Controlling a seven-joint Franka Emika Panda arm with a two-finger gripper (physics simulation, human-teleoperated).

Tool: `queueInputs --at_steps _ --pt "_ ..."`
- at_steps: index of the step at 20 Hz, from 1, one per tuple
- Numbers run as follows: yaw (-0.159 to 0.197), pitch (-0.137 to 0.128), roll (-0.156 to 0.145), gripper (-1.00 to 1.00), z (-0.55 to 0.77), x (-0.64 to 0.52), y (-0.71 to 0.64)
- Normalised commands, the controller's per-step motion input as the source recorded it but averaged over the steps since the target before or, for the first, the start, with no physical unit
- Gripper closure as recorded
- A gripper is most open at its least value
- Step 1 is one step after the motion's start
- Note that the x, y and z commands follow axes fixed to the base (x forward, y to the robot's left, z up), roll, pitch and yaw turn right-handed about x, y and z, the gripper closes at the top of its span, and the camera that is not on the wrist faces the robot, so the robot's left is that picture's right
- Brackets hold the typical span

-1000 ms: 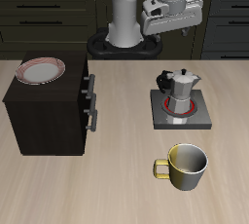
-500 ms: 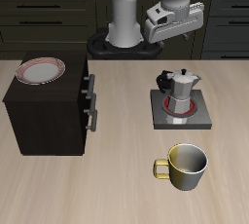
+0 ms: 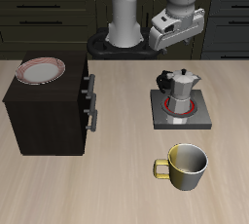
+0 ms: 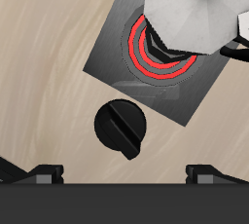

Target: Place moka pot on the flat stove and turn off the stove

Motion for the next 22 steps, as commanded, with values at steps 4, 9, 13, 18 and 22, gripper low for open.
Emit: queueInputs --at_steps 4,9,13,18,22 --pt "-0.014 -0.037 -0.023 -1.00 0.11 -0.27 0.11" --pt "-0.096 -0.073 -0.064 -1.00 0.22 -0.16 0.09" --pt "0.025 -0.097 -0.110 -1.00 0.17 -0.01 0.00" --pt "0.060 -0.018 -0.045 -1.00 -0.11 0.08 -0.06" --pt "0.044 -0.014 -0.060 -1.00 -0.16 0.14 -0.14"
